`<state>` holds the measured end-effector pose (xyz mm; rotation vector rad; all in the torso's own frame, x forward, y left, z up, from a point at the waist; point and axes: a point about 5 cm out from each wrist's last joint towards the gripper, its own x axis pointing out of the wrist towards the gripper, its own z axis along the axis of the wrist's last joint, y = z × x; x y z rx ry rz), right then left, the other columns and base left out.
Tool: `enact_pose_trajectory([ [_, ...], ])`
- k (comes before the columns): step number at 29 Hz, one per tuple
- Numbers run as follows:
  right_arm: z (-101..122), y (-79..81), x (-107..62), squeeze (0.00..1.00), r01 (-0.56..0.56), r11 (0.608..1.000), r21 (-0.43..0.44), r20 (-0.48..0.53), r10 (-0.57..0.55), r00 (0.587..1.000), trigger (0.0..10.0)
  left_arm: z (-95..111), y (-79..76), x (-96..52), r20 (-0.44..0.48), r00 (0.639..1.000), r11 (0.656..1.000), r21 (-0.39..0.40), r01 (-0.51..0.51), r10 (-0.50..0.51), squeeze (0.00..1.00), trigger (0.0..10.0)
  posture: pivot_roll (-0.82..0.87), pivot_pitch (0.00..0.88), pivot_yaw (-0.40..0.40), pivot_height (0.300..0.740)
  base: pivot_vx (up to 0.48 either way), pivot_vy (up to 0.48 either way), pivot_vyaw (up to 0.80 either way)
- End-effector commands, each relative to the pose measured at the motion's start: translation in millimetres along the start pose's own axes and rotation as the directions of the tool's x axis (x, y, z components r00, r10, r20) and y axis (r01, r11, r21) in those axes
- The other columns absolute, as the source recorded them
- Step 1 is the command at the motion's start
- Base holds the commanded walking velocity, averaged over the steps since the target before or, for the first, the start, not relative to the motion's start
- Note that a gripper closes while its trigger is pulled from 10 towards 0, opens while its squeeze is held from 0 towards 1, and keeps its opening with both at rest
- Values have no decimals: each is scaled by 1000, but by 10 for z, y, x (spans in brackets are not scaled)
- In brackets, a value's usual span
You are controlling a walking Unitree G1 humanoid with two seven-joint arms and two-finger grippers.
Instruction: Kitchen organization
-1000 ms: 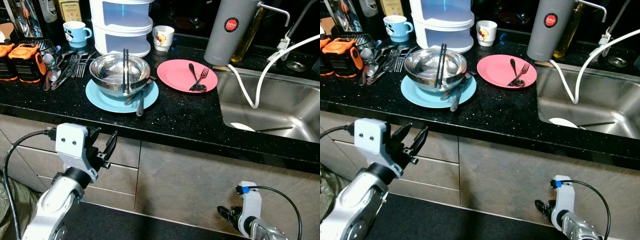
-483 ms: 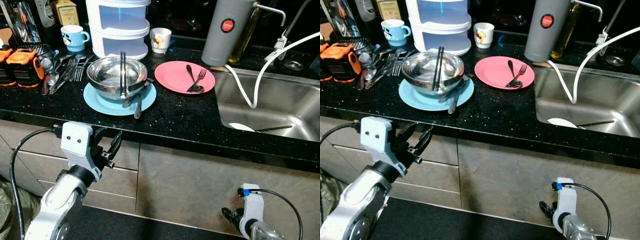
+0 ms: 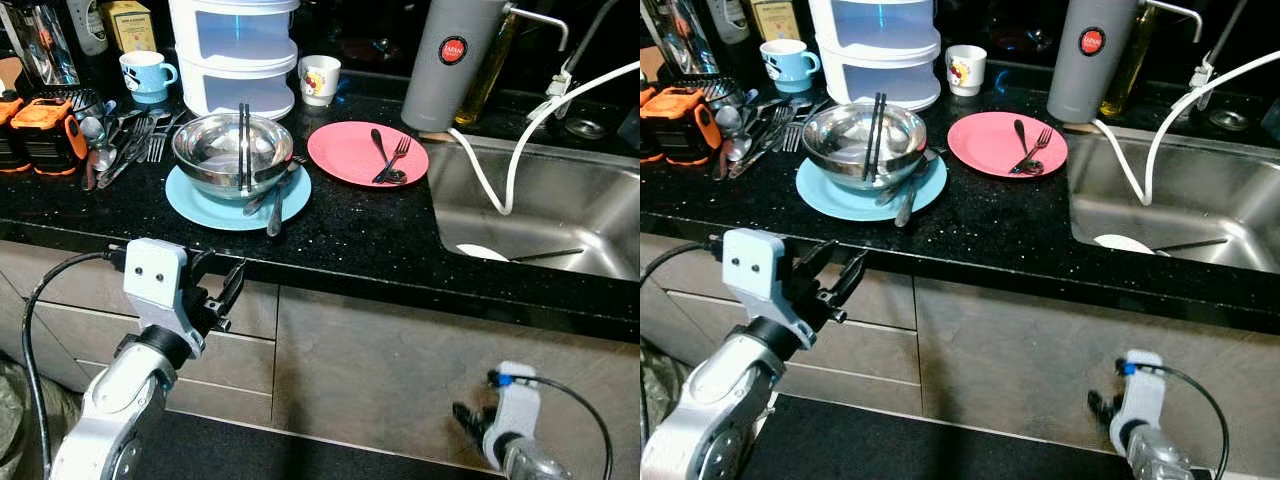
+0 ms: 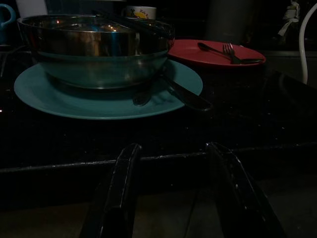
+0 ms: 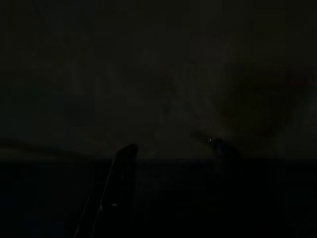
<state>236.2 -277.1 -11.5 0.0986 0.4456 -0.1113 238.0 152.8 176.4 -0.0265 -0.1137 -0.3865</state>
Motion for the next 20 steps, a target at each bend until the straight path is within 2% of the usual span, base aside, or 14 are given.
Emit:
enact_pose_trajectory([
  [1,-61,-1,-43,0,40,998,-48,5,-39,999,10000,-36,1,7,-20,1000,1000,0,9,-9,0,10000,85,39,-21,740,0,0,0],
  [3,-110,25,-40,0,50,994,-96,-36,-53,998,10000,-33,5,21,-18,1000,1000,0,10,-10,0,10000,79,38,-19,740,0,0,0],
  [6,-209,36,-33,0,57,993,-104,-133,-71,989,10000,-30,2,42,-13,1000,1000,0,12,-12,0,10000,82,32,-24,740,0,0,0],
  [12,-199,87,-20,0,18,993,-119,-130,-34,991,10000,-13,-6,51,-7,1000,1000,-1,13,-13,0,10000,89,31,-30,740,0,0,0],
  [17,-228,59,-24,0,60,988,-141,-161,-83,983,10000,-5,-73,22,-13,998,998,-12,69,-69,0,10000,95,31,-39,740,0,0,0],
  [20,-236,57,-20,0,63,986,-156,-178,-91,980,10000,38,-96,15,-5,994,994,-12,105,-105,0,10000,100,31,-40,740,0,0,-788],
])
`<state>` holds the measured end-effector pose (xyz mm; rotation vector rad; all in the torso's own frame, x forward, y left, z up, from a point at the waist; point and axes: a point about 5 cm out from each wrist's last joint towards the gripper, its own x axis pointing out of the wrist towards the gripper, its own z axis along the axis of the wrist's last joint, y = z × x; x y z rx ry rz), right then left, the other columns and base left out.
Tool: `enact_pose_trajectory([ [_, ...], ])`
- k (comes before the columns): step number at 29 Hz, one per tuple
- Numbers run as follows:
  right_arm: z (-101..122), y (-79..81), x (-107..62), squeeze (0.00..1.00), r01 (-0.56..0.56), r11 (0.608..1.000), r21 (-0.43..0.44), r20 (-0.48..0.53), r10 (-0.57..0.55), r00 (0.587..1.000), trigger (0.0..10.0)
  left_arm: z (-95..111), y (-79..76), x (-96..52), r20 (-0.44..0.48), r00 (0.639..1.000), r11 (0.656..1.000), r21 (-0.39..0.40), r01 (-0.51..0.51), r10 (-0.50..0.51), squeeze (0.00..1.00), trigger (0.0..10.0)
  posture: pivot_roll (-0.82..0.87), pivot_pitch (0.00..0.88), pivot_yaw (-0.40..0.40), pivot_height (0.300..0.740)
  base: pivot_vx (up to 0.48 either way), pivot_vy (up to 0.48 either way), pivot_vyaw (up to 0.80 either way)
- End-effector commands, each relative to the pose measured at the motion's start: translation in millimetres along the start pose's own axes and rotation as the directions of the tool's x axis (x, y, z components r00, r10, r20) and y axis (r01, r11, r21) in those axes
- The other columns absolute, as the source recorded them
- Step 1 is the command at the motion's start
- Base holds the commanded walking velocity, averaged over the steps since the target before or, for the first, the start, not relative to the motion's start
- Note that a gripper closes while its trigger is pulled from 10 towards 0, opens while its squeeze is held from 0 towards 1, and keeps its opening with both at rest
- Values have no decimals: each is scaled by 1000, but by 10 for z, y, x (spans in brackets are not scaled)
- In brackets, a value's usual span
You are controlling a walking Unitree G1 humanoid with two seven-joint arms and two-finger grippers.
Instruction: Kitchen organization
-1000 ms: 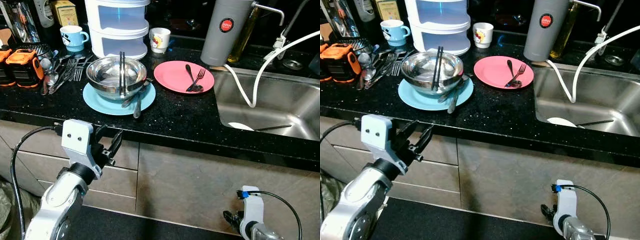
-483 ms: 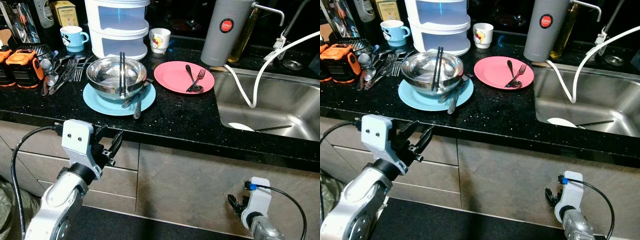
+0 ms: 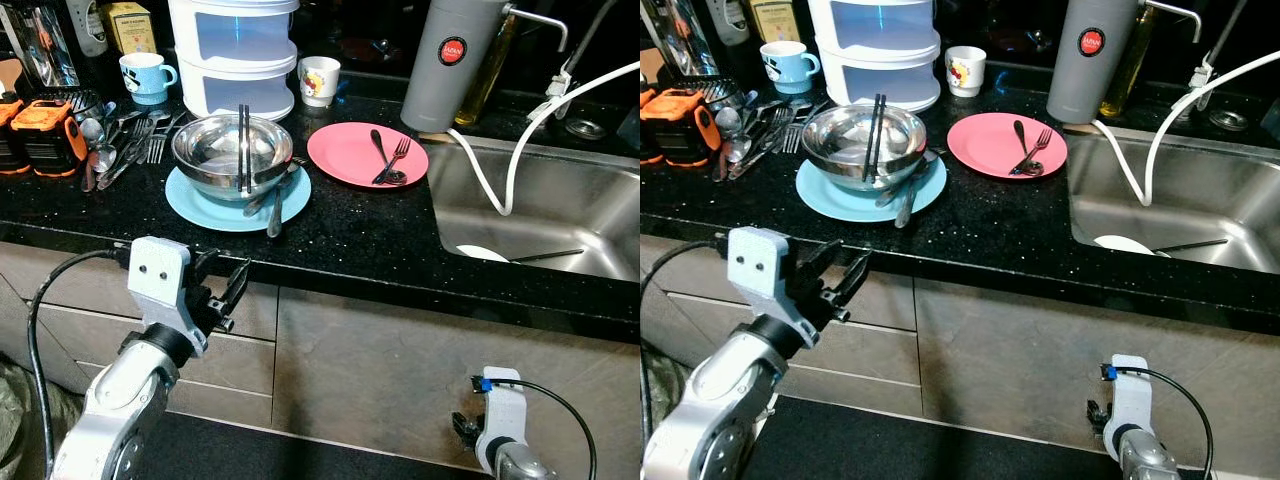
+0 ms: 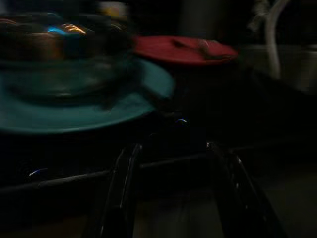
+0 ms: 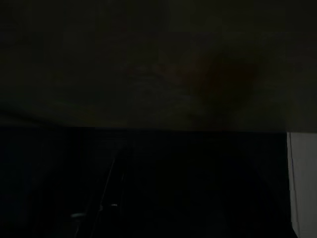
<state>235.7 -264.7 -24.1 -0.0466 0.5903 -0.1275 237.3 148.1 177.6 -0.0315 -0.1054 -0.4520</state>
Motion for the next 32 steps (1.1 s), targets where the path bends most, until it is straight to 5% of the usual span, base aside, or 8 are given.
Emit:
enact_pose_trajectory([
  [1,-119,-43,-42,0,19,1000,-9,-51,-20,998,10000,27,-49,6,1,999,999,-2,41,-41,0,10000,100,31,-40,740,0,0,-788],
  [10,-135,-29,-44,0,17,1000,-17,-57,-18,998,10000,255,39,54,66,997,999,44,24,-27,0,10000,99,37,-41,740,0,0,-799],
  [19,-118,-29,-53,0,8,1000,-18,-31,-9,999,10000,642,118,209,193,980,995,85,-53,36,0,10000,95,38,-41,740,0,0,0],
  [25,-113,-24,-52,0,3,1000,-25,-30,-3,1000,10000,713,93,308,227,973,995,73,-61,43,0,10000,97,38,-44,740,0,0,0],
  [32,-123,-25,-51,0,7,1000,-23,-39,-8,999,10000,565,-128,413,192,981,999,21,-36,32,0,10000,95,43,-41,740,0,0,0],
])
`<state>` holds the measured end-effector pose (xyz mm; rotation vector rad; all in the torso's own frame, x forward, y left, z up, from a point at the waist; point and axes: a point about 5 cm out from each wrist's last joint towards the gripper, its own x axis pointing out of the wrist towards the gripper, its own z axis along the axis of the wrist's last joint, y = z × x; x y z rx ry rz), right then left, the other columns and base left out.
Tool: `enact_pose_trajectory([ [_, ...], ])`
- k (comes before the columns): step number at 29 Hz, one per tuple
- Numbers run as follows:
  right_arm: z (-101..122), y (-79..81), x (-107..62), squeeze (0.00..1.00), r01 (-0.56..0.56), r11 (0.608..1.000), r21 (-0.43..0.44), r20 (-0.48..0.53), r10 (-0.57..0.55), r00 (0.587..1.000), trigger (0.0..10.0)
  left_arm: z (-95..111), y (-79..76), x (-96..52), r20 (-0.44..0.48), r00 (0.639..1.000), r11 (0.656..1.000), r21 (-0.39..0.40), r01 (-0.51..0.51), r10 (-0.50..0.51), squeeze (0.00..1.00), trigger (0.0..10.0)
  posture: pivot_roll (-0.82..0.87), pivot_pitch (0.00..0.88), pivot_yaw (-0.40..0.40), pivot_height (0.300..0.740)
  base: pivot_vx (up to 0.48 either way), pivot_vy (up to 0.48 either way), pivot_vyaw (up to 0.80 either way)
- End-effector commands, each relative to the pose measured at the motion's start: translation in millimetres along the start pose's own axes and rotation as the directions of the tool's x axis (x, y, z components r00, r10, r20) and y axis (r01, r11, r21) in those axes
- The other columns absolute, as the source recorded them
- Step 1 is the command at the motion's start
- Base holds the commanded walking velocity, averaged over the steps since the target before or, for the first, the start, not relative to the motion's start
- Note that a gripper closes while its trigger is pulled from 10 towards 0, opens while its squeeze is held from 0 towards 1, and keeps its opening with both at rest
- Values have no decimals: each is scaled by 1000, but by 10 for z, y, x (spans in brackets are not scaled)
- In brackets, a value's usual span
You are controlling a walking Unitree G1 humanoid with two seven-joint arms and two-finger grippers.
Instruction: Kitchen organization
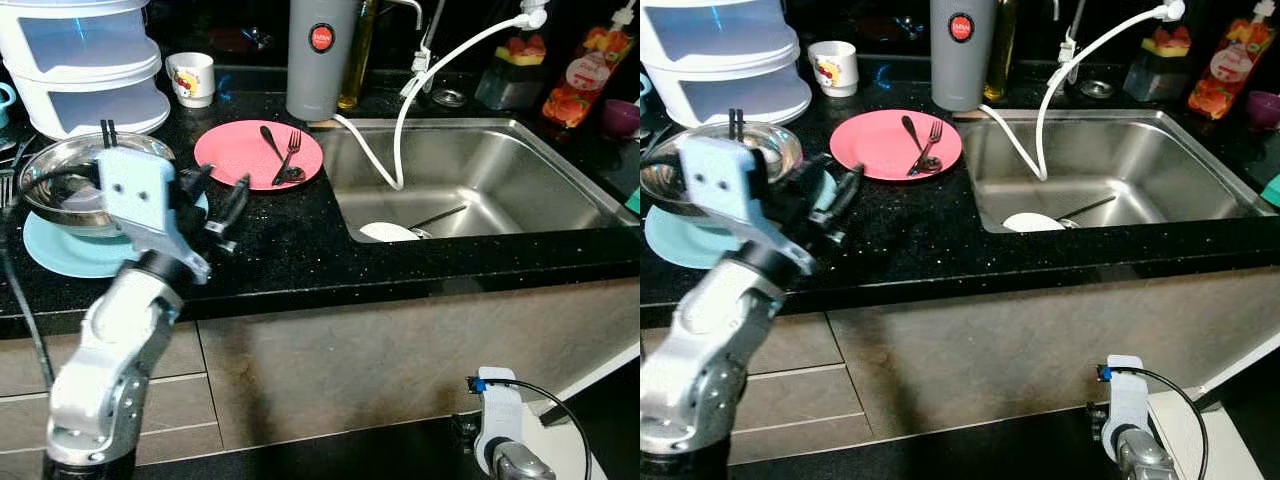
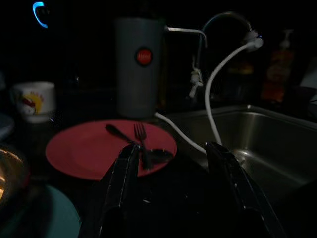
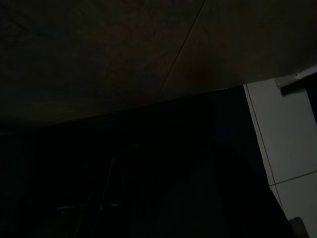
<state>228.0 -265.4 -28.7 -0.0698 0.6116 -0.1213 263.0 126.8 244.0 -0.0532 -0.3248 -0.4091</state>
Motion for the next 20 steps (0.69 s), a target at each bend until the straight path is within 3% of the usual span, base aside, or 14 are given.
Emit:
enact_pose_trajectory([
  [1,-45,-15,-13,0,7,1000,2,-20,-7,1000,10000,-100,-83,9,-36,999,1000,-16,-4,4,0,10000,94,43,-40,740,0,0,0],
  [7,-60,-15,-15,0,7,1000,-2,-26,-7,1000,10000,-196,-128,46,-64,996,998,-17,-65,64,0,10000,95,38,-43,740,0,-191,0],
  [16,-66,-7,-16,0,1,1000,-10,-30,-1,1000,10000,-183,42,43,-62,989,991,33,-131,133,0,10000,99,35,-41,740,0,-462,0],
  [20,-68,-6,-17,0,0,1000,-11,-31,0,1000,10000,-166,92,47,-55,986,987,39,-155,157,0,10000,98,36,-39,740,0,0,0],
])
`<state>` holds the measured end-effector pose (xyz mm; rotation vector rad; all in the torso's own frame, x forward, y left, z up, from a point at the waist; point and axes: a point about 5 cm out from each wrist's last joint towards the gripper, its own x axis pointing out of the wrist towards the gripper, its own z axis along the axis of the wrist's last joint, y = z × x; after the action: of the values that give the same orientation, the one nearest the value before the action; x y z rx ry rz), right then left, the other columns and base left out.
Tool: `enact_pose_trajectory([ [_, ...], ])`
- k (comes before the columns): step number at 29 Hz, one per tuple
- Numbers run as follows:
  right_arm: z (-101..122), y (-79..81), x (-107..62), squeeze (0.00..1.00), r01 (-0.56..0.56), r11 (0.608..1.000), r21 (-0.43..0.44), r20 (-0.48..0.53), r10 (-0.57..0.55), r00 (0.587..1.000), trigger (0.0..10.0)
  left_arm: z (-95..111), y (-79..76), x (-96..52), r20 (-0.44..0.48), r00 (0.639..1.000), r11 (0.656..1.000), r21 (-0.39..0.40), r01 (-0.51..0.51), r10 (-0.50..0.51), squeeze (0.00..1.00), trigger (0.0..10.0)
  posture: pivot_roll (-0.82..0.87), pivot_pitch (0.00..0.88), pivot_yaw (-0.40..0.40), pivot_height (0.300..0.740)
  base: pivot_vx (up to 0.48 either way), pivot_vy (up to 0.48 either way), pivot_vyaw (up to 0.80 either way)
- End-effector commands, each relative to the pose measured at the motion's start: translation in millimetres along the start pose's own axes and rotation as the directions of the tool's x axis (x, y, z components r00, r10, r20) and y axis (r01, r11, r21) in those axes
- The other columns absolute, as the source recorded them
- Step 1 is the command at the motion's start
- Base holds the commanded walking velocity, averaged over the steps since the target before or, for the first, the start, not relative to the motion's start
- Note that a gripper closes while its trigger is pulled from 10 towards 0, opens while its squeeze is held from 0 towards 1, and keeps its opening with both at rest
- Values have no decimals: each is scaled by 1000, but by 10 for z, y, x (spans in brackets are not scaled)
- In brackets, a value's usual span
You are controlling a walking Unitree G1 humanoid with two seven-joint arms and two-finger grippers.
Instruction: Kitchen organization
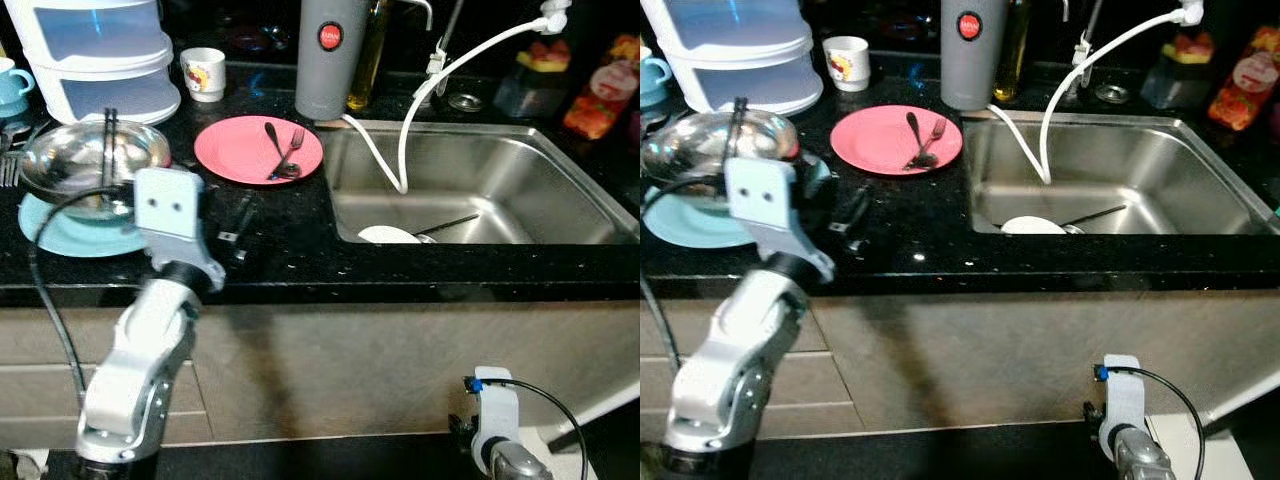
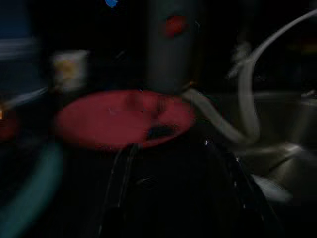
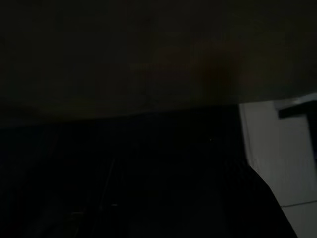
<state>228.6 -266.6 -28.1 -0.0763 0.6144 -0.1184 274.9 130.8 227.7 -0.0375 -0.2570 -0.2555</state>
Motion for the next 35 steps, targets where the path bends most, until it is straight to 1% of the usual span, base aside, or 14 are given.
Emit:
enact_pose_trajectory([
  [1,-76,6,-20,0,1,1000,-4,-28,-1,1000,10000,20,9,11,11,1000,1000,7,-6,6,0,10000,98,36,-39,740,0,0,0],
  [5,-78,6,-21,0,0,1000,-3,-29,0,1000,10000,40,74,20,18,999,999,16,-29,29,0,10000,97,38,-40,740,0,0,0],
  [9,-82,6,-21,0,0,1000,-3,-31,-1,1000,10000,93,215,25,35,997,997,41,-69,68,0,10000,98,40,-40,740,0,0,0],
  [10,-82,6,-21,0,0,1000,-3,-31,-1,1000,10000,93,215,25,35,997,997,41,-69,68,0,10000,98,40,-40,740,0,0,0],
  [11,-82,7,-21,0,0,1000,-3,-32,0,999,10000,100,249,24,37,996,996,48,-80,79,0,10000,100,42,-41,740,0,0,0],
  [13,-85,10,-21,0,-1,1000,-6,-33,1,999,10000,105,329,22,34,994,991,74,-108,105,0,10000,99,42,-40,740,0,0,0],
  [14,-85,10,-21,0,-1,1000,-6,-33,1,999,10000,105,329,22,34,994,991,74,-108,105,0,10000,99,42,-40,740,0,0,0],
  [17,-90,9,-22,0,-1,1000,-6,-36,1,999,10000,120,420,28,35,990,986,92,-138,136,0,10000,97,42,-40,740,0,0,0],
  [21,-93,11,-22,0,-2,1000,-6,-37,2,999,10000,147,475,42,41,987,982,107,-157,153,0,10000,95,42,-39,740,129,0,0],
  [25,-91,15,-22,0,-5,1000,-11,-37,4,999,10000,179,453,72,54,989,985,105,-140,135,0,10000,95,39,-38,740,297,0,0],
  [35,-90,30,-20,0,-5,1000,-9,-34,5,999,10000,214,432,103,65,990,985,103,-135,129,0,10000,95,38,-36,740,334,0,0],
])
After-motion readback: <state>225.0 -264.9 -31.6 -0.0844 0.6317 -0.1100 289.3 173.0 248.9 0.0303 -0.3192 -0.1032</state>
